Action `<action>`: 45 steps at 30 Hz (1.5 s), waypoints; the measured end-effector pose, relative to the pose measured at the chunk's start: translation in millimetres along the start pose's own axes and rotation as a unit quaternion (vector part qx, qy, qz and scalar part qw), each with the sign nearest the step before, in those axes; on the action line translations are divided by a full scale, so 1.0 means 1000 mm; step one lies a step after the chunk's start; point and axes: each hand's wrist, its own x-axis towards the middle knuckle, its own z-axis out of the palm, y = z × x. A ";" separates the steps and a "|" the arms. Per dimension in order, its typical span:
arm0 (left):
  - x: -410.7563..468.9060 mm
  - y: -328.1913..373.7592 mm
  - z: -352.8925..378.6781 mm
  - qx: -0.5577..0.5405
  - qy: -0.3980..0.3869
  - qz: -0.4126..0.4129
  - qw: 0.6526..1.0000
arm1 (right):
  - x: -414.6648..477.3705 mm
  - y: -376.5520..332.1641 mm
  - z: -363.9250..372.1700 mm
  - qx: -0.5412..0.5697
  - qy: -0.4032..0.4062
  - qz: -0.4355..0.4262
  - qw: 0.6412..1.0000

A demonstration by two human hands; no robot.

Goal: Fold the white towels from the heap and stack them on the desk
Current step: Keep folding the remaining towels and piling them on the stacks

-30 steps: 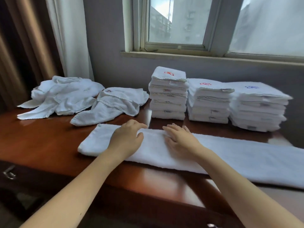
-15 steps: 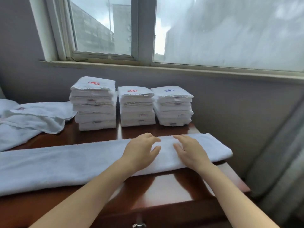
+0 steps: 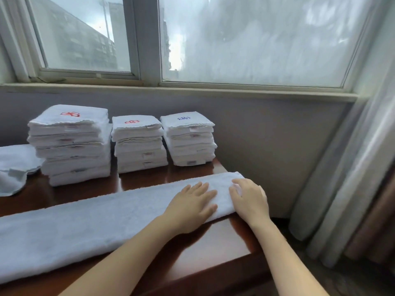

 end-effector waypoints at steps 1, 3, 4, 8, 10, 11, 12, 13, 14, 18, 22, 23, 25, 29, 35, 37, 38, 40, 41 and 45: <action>0.000 -0.001 0.002 0.007 -0.003 0.003 1.000 | 0.001 0.002 0.000 -0.003 0.004 0.015 1.000; -0.001 -0.004 0.005 0.005 0.002 0.004 1.000 | 0.002 0.005 0.001 -0.004 -0.002 0.053 0.999; -0.001 -0.005 0.006 0.001 0.006 0.005 1.000 | 0.002 0.006 0.000 0.004 -0.016 0.080 0.997; -0.002 -0.005 0.007 -0.019 0.017 0.004 1.000 | 0.006 0.004 -0.001 0.012 -0.069 0.156 0.985; -0.004 -0.005 0.007 -0.030 0.025 0.003 0.999 | 0.008 0.002 -0.002 0.025 -0.078 0.179 0.980; -0.004 -0.004 0.006 -0.037 0.032 0.003 0.999 | 0.009 0.002 -0.003 0.036 -0.081 0.191 0.978; -0.005 -0.003 0.005 -0.046 0.039 0.003 0.998 | 0.010 0.003 -0.005 0.045 -0.082 0.203 0.975; -0.007 -0.003 0.004 -0.053 0.048 0.006 0.997 | 0.010 0.003 -0.006 0.052 -0.082 0.213 0.972; -0.008 -0.002 0.003 -0.057 0.058 0.009 0.997 | 0.011 0.003 -0.006 0.057 -0.080 0.221 0.970; -0.014 0.001 0.000 -0.083 0.107 0.016 0.991 | 0.012 0.004 -0.007 0.105 -0.043 0.225 0.968; -0.013 0.003 0.000 -0.129 0.098 -0.016 0.987 | 0.007 -0.003 -0.009 0.278 0.091 0.162 0.942; -0.012 0.002 -0.003 -0.160 0.079 -0.038 0.983 | 0.007 -0.010 -0.010 0.317 0.121 0.136 0.931; -0.010 0.002 -0.014 -0.310 0.045 -0.079 0.947 | 0.007 -0.032 -0.013 0.369 0.149 0.080 0.914; -0.014 -0.009 -0.064 -0.652 0.050 -0.136 0.745 | -0.003 -0.092 -0.017 0.452 0.074 -0.067 0.887; -0.065 -0.064 -0.121 -0.659 0.087 -0.204 0.719 | -0.026 -0.160 0.001 0.435 -0.072 -0.214 0.871; -0.086 -0.080 -0.125 -0.607 0.105 -0.237 0.751 | -0.032 -0.173 0.007 0.442 -0.116 -0.246 0.855; -0.094 -0.088 -0.124 -0.582 0.113 -0.251 0.765 | -0.035 -0.179 0.010 0.449 -0.119 -0.243 0.852; -0.110 -0.103 -0.121 -0.550 0.125 -0.273 0.780 | -0.037 -0.187 0.017 0.440 -0.088 -0.218 0.867; -0.117 -0.109 -0.118 -0.540 0.130 -0.285 0.781 | -0.036 -0.189 0.021 0.403 -0.071 -0.204 0.889; -0.138 -0.131 -0.108 -0.506 0.122 -0.328 0.789 | -0.035 -0.186 0.042 0.151 -0.137 -0.209 0.956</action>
